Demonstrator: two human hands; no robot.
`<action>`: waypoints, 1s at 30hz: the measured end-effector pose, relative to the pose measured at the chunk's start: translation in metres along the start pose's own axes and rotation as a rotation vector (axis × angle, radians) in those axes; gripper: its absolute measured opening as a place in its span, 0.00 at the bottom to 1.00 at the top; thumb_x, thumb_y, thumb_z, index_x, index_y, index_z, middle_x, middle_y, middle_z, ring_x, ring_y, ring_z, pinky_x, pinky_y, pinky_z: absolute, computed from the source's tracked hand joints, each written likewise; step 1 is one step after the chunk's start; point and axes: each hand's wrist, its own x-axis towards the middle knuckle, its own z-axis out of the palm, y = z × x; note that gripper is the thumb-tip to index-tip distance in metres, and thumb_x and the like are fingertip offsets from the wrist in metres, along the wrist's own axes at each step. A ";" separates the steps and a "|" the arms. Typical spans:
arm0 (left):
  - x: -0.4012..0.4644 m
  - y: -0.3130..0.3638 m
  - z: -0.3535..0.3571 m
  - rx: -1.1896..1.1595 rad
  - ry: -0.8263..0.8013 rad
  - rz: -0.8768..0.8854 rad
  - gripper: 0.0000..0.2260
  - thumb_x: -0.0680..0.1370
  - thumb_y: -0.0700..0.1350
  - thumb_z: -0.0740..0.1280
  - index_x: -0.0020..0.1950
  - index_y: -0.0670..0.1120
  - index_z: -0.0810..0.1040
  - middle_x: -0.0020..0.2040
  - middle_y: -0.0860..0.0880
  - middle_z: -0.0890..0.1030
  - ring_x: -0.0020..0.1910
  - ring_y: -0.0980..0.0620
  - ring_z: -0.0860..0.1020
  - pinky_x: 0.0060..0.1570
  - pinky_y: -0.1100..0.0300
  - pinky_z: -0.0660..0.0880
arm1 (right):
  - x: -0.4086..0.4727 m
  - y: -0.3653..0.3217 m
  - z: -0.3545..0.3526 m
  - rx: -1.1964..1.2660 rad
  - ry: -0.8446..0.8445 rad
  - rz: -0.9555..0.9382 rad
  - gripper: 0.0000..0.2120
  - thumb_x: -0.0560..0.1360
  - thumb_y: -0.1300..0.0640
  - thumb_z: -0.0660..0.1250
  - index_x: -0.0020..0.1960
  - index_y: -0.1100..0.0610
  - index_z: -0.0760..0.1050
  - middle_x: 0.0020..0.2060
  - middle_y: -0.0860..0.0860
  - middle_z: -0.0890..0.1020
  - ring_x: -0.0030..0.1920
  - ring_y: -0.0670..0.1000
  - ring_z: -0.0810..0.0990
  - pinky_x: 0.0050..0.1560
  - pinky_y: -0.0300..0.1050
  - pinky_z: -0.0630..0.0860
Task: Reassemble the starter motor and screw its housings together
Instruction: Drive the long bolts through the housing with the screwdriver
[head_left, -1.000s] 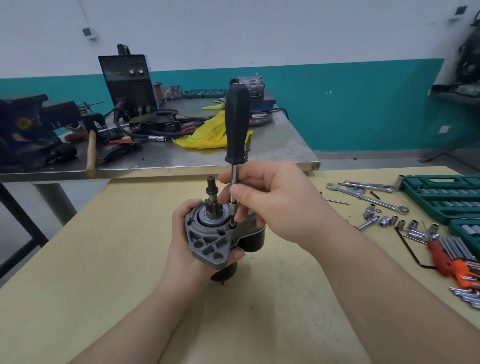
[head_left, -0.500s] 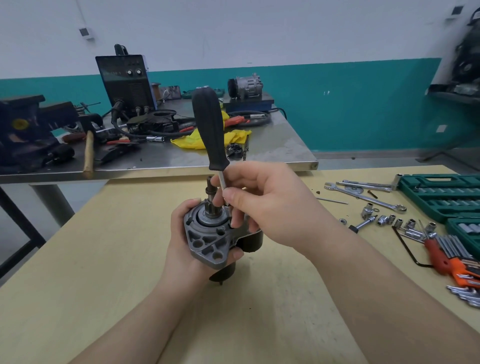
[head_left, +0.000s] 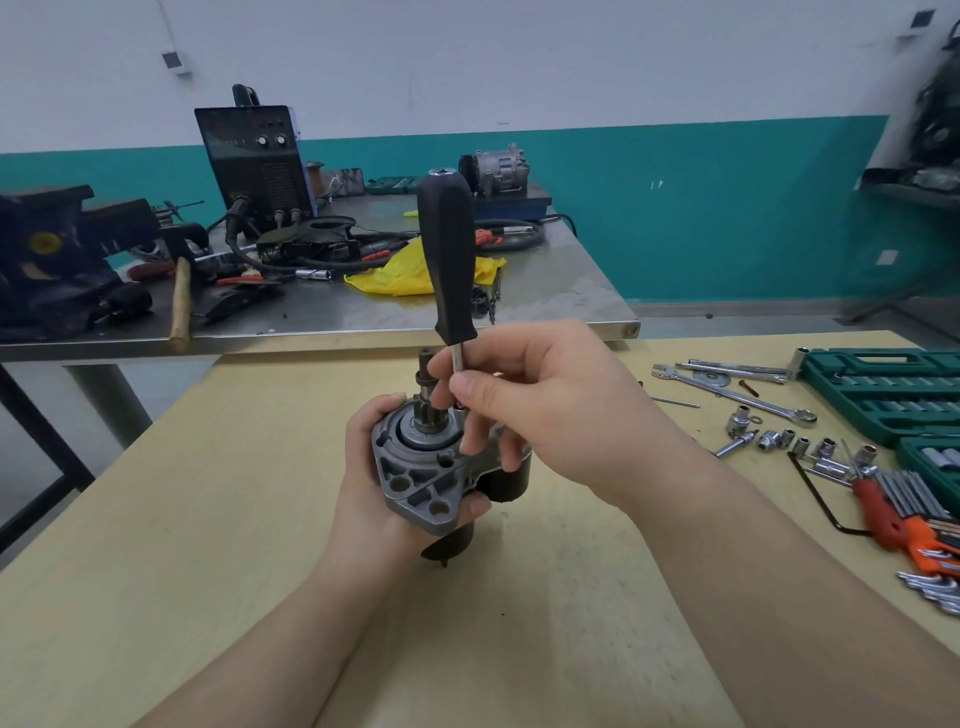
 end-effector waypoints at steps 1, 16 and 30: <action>0.000 0.001 0.001 0.000 0.000 0.007 0.48 0.58 0.34 0.85 0.71 0.54 0.66 0.66 0.63 0.79 0.67 0.54 0.81 0.61 0.60 0.81 | 0.000 0.001 0.000 0.011 0.013 0.001 0.07 0.82 0.59 0.71 0.52 0.48 0.85 0.42 0.48 0.89 0.35 0.58 0.87 0.30 0.43 0.80; 0.003 -0.004 -0.001 0.002 0.038 0.025 0.48 0.59 0.52 0.90 0.73 0.60 0.68 0.69 0.59 0.78 0.68 0.48 0.81 0.61 0.46 0.83 | 0.003 0.005 0.000 0.057 0.074 0.002 0.03 0.79 0.56 0.76 0.47 0.50 0.85 0.38 0.50 0.88 0.32 0.52 0.85 0.30 0.44 0.78; 0.001 -0.002 -0.002 0.005 -0.011 0.006 0.48 0.60 0.42 0.86 0.74 0.48 0.65 0.68 0.58 0.79 0.69 0.49 0.80 0.63 0.56 0.81 | 0.002 0.001 0.000 -0.017 0.104 0.033 0.03 0.77 0.54 0.79 0.46 0.49 0.85 0.35 0.46 0.86 0.33 0.48 0.82 0.32 0.42 0.75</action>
